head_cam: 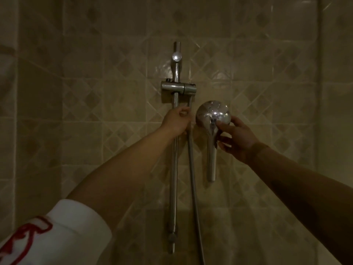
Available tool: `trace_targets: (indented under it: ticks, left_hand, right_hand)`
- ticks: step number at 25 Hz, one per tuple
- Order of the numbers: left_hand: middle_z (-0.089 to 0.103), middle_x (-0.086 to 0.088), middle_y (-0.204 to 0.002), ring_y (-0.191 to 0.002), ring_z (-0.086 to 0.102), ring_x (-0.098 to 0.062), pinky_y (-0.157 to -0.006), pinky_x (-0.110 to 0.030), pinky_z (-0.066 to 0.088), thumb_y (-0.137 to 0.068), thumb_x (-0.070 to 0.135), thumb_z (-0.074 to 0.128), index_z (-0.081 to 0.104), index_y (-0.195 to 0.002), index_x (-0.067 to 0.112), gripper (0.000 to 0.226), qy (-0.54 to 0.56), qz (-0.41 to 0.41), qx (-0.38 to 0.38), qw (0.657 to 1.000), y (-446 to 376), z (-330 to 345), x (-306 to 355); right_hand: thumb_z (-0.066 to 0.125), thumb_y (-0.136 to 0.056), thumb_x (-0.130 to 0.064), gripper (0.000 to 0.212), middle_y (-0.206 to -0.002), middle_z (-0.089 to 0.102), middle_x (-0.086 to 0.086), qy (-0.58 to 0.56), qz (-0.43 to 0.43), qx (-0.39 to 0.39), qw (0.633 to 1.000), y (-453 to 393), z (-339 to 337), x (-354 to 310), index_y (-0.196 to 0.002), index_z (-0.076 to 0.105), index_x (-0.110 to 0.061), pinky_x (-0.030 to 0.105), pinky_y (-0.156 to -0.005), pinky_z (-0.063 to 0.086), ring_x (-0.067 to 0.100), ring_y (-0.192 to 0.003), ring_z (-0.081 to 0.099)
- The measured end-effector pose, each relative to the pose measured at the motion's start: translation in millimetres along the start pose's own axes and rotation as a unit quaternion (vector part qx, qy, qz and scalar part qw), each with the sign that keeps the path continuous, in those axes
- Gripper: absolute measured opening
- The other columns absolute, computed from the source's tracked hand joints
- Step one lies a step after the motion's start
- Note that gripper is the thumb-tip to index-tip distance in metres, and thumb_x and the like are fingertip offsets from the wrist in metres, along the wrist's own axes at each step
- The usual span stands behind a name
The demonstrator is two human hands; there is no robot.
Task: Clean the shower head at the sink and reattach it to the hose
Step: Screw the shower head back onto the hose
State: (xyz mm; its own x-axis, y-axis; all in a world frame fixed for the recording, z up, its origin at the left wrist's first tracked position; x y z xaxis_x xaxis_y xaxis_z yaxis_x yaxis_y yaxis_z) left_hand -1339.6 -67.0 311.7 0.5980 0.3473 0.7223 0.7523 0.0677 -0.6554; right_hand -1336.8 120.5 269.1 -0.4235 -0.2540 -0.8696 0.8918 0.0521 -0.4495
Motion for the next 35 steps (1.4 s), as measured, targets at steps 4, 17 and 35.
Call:
trace_targets:
  ticks: [4, 17, 35]
  left_hand:
    - [0.065, -0.005, -0.09, -0.086, 0.063, -0.024, -0.071, -0.032, 0.051, -0.092, 0.026, 0.055, 0.065, -0.095, 0.011, 0.018, -0.166, 0.066, 0.091, 0.98, -31.0, 13.7, 14.8]
    - [0.065, -0.016, -0.11, -0.106, 0.059, -0.033, -0.082, -0.04, 0.048, -0.095, 0.009, 0.045, 0.066, -0.103, 0.006, 0.023, -0.388, 0.08, 0.275, 0.876, -55.5, 43.7, 28.7]
    - [0.068, -0.009, -0.097, -0.083, 0.067, -0.025, -0.072, -0.033, 0.058, -0.075, 0.04, 0.076, 0.06, -0.114, 0.002, 0.057, 0.346, -0.12, 0.098, 0.925, -99.8, 102.1, 60.3]
  right_hand:
    - [0.072, -0.086, -0.021, 0.044, -0.102, 0.065, 0.004, -0.01, -0.028, 0.018, 0.999, -21.4, -11.6, -20.9, -0.126, 0.057, -0.03, 0.027, -0.059, 0.046, 0.025, -0.088, 0.062]
    - [0.073, -0.085, -0.022, 0.044, -0.099, 0.067, 0.0, 0.002, -0.077, -0.018, 0.997, -57.1, -40.2, -47.5, -0.125, 0.059, -0.034, 0.027, -0.06, 0.045, 0.022, -0.084, 0.063]
    - [0.073, -0.085, -0.022, 0.046, -0.102, 0.066, -0.001, -0.034, -0.051, 0.027, 0.998, -70.9, -74.1, -28.9, -0.127, 0.057, -0.034, 0.028, -0.06, 0.045, 0.022, -0.086, 0.063]
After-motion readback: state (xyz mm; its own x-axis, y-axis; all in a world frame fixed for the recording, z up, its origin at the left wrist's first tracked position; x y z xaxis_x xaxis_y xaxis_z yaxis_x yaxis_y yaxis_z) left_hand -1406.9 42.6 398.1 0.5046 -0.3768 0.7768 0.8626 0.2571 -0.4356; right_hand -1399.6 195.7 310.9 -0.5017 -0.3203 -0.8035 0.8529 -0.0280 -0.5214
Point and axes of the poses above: each hand's wrist, its own y-axis away from the middle knuckle, its own z-axis out of the palm, x = y × z, the point moved 3 cm from there along -y, towards the middle knuckle
